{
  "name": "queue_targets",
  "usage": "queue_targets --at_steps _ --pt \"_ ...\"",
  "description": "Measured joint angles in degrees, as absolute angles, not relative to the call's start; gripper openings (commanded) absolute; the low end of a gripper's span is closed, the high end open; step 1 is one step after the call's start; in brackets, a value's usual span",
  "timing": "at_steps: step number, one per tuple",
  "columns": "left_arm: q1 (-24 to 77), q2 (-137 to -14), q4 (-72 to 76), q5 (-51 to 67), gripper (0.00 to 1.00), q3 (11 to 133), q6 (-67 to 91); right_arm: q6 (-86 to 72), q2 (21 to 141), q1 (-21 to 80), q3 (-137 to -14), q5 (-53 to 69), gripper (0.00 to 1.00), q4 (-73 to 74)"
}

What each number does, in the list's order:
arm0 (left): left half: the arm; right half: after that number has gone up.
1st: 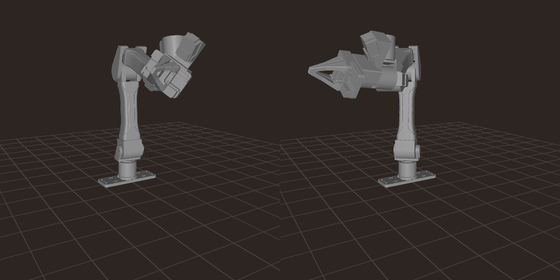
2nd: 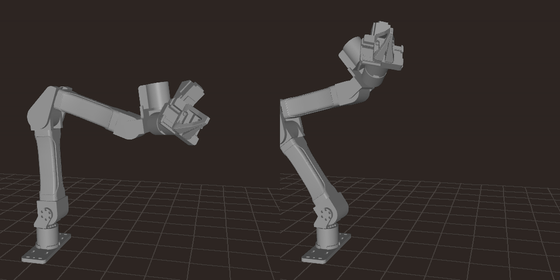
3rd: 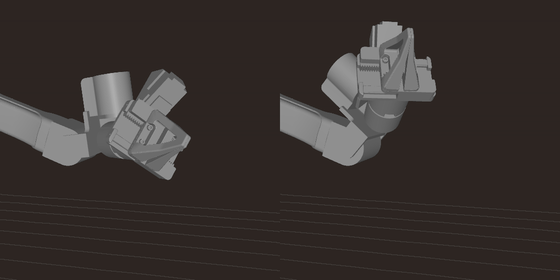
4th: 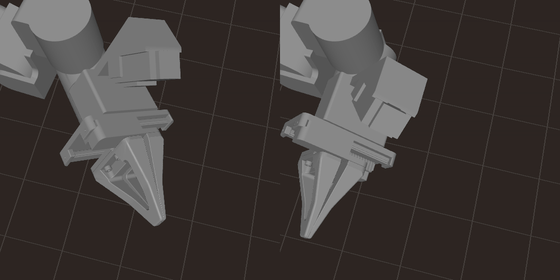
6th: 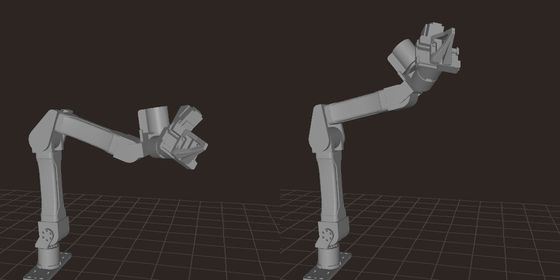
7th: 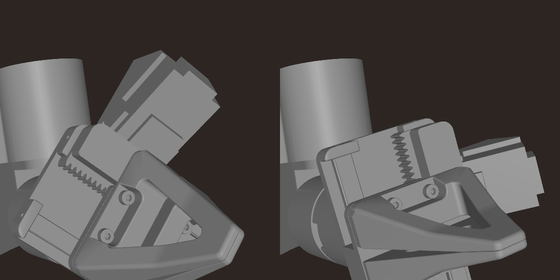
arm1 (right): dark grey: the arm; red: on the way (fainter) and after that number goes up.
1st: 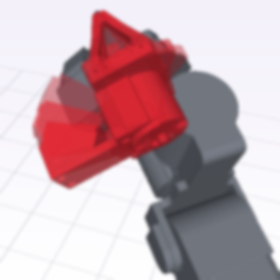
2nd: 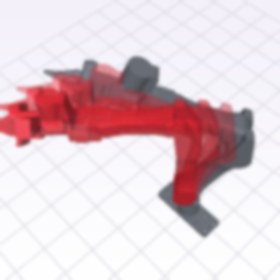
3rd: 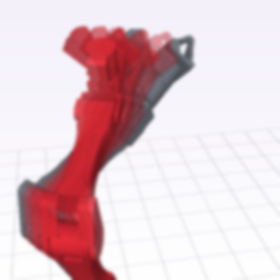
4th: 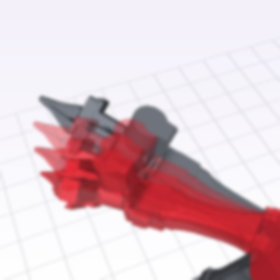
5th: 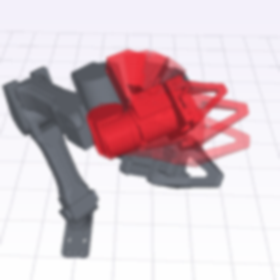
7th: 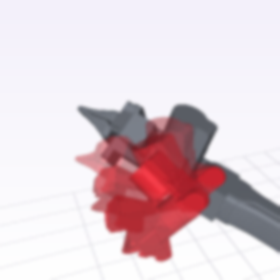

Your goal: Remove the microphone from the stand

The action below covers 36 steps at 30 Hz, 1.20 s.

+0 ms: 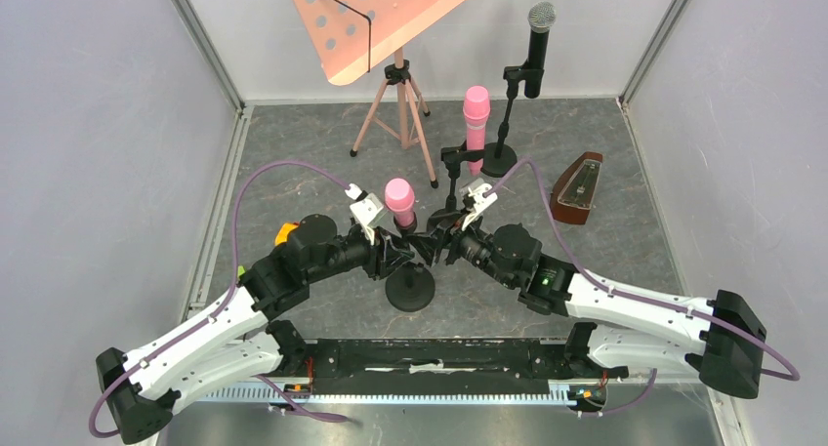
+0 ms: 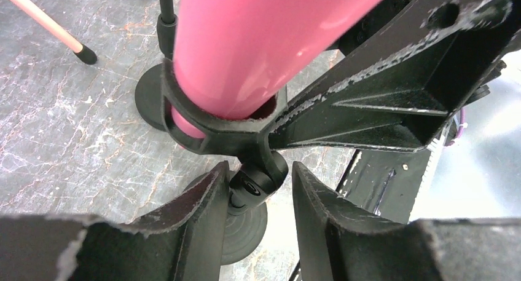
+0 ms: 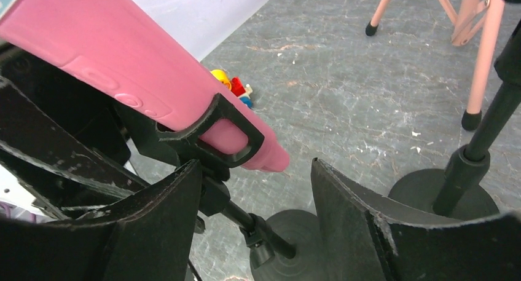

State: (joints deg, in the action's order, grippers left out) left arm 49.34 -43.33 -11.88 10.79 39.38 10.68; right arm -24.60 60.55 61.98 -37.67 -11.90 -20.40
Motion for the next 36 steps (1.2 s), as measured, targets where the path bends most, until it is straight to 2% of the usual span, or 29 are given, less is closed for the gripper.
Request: queue_targets --at_steps 13,17,25,32,36 --pt "49.39 -41.78 -13.67 9.17 0.52 39.35 10.72 -24.45 58.94 62.13 -33.89 -11.46 0.72 -11.97" --pt "49.39 -40.93 -13.89 8.86 0.57 38.94 10.72 -24.43 56.86 62.13 -33.21 -11.11 0.74 -10.94" --pt "49.39 -38.17 -13.67 7.6 0.58 35.48 11.29 -19.44 49.43 62.13 -32.47 -11.88 0.8 -10.7" --pt "49.39 -39.86 -9.8 8.58 0.59 33.12 12.21 -13.08 54.04 62.13 -40.82 -9.28 0.82 -7.55" --pt "49.39 -41.63 -6.61 9.21 0.53 32.88 12.58 -11.53 56.36 62.13 -44.99 -7.03 0.81 -7.7"
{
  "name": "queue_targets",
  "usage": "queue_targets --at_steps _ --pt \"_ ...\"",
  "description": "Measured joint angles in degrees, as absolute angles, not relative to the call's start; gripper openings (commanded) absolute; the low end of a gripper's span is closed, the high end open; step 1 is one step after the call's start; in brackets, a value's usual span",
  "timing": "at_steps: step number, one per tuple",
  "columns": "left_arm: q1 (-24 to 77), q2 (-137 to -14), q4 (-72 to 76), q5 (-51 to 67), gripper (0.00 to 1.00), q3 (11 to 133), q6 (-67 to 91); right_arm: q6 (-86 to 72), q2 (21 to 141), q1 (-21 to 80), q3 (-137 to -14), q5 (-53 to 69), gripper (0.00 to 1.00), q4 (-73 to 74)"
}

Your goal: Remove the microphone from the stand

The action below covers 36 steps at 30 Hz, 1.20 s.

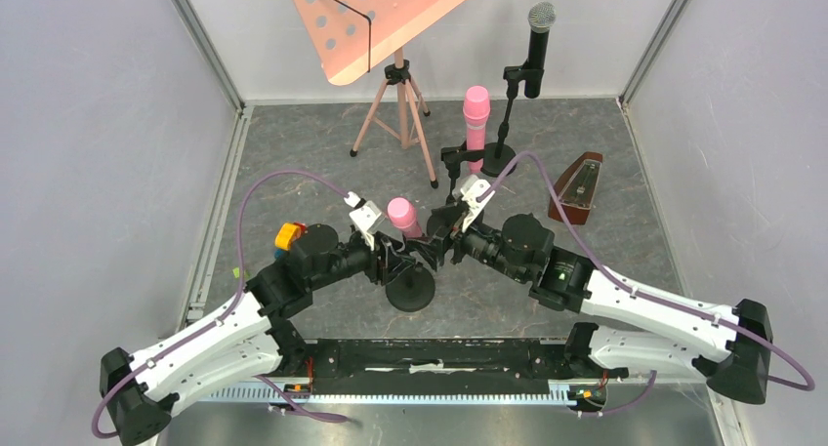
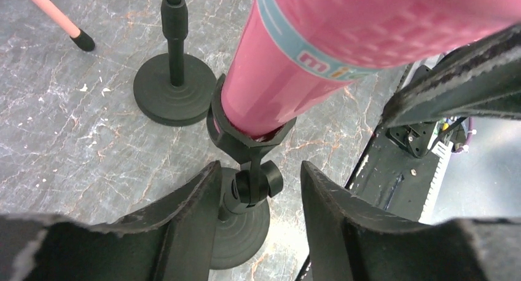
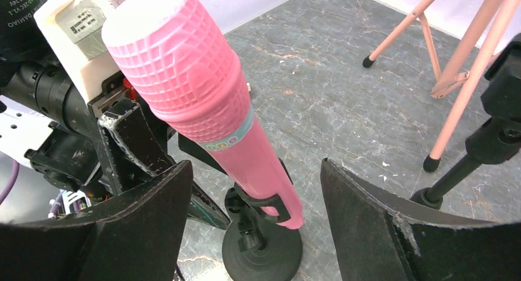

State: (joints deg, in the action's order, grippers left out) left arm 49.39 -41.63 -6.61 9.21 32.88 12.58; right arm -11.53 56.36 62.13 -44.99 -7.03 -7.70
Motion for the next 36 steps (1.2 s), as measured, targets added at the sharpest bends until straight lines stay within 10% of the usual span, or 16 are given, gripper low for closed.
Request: queue_targets --at_steps 12,32,36 --pt "49.39 -41.36 0.73 8.12 0.24 26.94 13.45 -5.45 62.02 62.13 -47.92 -6.98 0.83 -7.49" --pt "49.39 -40.88 6.33 7.9 0.13 23.99 13.43 3.9 65.21 62.92 -43.38 -8.69 0.73 -24.36" --pt "49.39 -40.86 6.39 7.77 0.13 23.99 13.43 5.52 65.95 63.2 -42.5 -8.91 0.58 -26.74"
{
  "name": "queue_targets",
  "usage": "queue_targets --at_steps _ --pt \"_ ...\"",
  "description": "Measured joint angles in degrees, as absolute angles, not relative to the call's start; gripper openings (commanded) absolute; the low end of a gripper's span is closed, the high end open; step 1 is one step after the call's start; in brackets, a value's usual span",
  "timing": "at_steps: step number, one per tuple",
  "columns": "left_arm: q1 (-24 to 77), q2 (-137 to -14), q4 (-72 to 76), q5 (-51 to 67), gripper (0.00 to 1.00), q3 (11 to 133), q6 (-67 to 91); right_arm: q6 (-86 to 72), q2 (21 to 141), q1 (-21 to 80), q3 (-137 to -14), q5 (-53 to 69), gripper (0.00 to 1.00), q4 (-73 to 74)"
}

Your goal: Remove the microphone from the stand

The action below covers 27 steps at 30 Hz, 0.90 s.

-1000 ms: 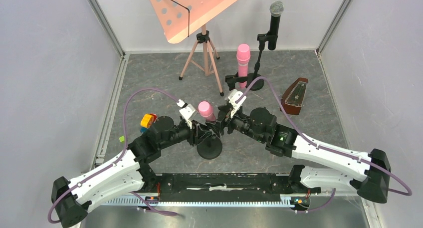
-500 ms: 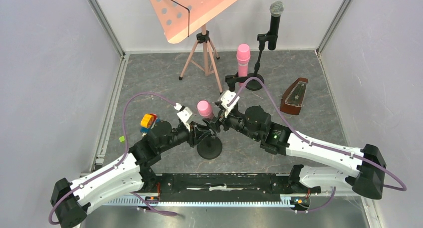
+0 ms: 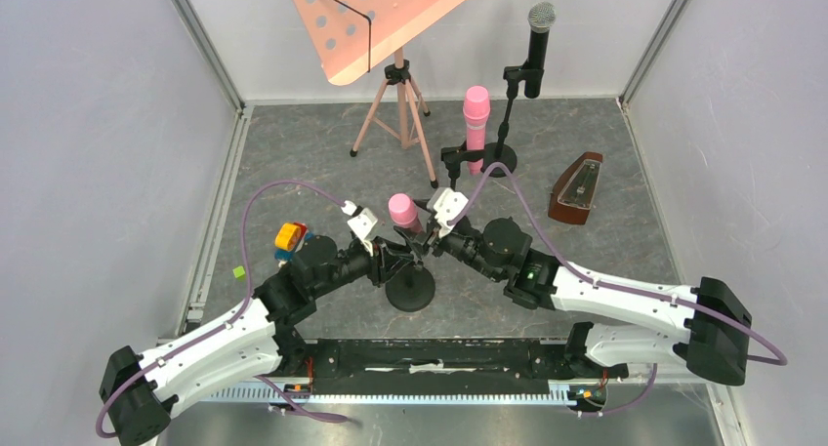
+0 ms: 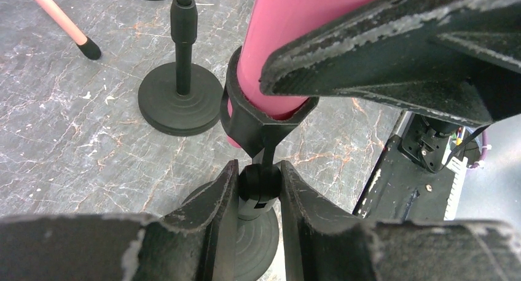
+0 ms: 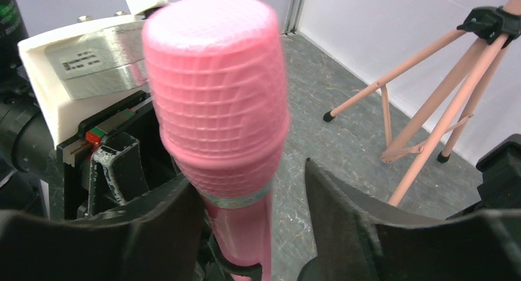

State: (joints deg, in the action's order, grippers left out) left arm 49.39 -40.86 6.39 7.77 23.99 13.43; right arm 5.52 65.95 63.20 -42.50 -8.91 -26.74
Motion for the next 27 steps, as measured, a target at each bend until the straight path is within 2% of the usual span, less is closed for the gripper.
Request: queue_targets --at_steps 2,5,7,9,14,17,22,24,27 --pt "49.39 -40.86 6.48 7.57 0.15 23.99 13.43 6.07 66.3 63.57 -42.5 -8.88 0.5 -27.35" --pt "49.39 -40.88 6.61 7.46 0.25 23.99 13.43 6.5 66.59 64.03 -42.39 -8.1 0.4 -27.97" --pt "49.39 -40.84 6.57 7.44 0.31 23.99 13.43 6.81 66.65 64.16 -42.26 -7.7 0.38 -28.27" --pt "49.39 -40.82 6.57 7.44 0.44 23.99 13.43 6.92 66.83 64.34 -42.26 -7.7 0.37 -28.56" --pt "49.47 -40.62 5.78 7.4 0.5 23.99 13.5 7.03 66.85 65.47 -41.67 -7.86 0.36 -29.61" --pt "49.54 -40.49 5.85 7.31 0.46 23.99 13.47 7.44 66.85 66.11 -41.45 -8.05 0.35 -30.11" --pt "49.67 -40.75 6.46 6.07 0.22 23.83 14.06 7.62 66.85 66.65 -40.95 -9.34 0.34 -31.16" --pt "49.91 -40.62 7.33 5.78 0.14 23.35 14.02 7.6 66.83 66.76 -40.64 -9.8 0.39 -31.75" --pt "49.98 -40.29 7.77 5.58 0.03 22.96 14.09 7.64 66.83 67.02 -40.45 -10.11 0.55 -32.29"
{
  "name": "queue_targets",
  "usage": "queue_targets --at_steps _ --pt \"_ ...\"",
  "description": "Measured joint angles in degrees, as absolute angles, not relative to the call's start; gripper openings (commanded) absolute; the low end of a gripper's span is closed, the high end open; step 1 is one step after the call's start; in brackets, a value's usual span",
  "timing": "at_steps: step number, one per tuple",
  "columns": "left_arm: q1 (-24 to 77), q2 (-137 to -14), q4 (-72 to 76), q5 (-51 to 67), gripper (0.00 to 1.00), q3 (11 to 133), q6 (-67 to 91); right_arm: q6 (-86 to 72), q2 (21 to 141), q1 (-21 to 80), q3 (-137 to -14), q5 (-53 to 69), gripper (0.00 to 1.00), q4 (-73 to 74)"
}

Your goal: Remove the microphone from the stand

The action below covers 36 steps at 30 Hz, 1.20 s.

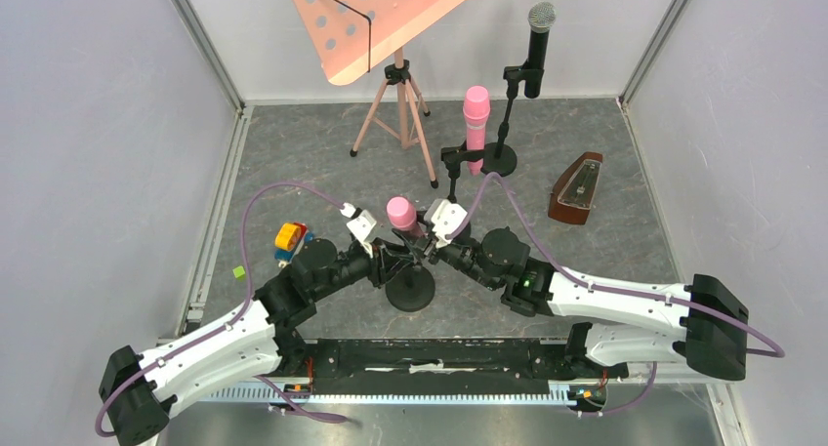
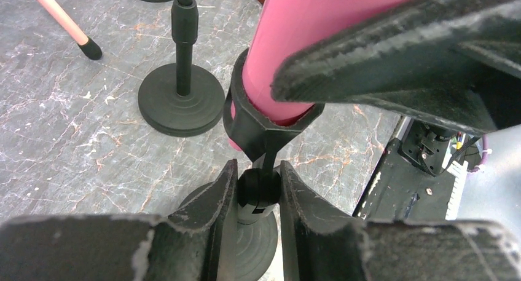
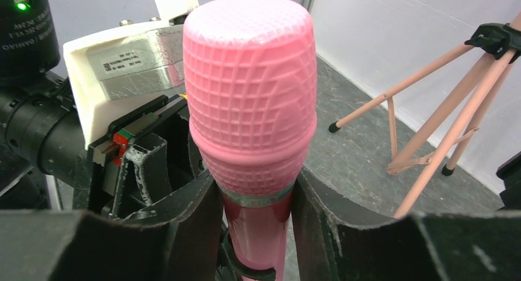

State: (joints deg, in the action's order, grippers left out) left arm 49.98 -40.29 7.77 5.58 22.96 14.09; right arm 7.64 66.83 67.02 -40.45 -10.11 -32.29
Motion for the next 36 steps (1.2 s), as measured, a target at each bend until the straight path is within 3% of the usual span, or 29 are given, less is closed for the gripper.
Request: queue_targets --at_steps 4,11,14,19,26,32,36 --pt "49.87 -39.9 7.73 5.48 0.02 22.81 14.09 7.35 67.11 67.61 -40.45 -11.14 0.61 -32.84" --pt "49.84 -39.75 7.35 6.17 0.02 22.81 14.02 7.64 69.38 67.88 -40.45 -13.69 0.63 -34.44" --pt "49.84 -39.75 7.33 6.22 0.02 22.81 14.02 8.21 70.43 67.88 -40.45 -15.18 0.56 -35.14" --pt "49.84 -39.86 7.33 6.35 0.02 22.81 13.82 8.8 71.31 67.9 -40.47 -15.99 0.24 -35.31" --pt "49.84 -41.25 7.22 5.98 0.02 23.31 13.76 7.75 71.85 68.29 -41.08 -17.06 0.17 -35.18" --pt "49.82 -41.65 7.27 6.0 0.02 23.55 13.69 5.8 71.72 69.38 -40.97 -21.52 0.0 -35.83" --pt "49.84 -41.76 7.29 5.52 0.02 23.66 13.63 -1.37 71.5 69.25 -40.36 -25.61 0.01 -36.88"
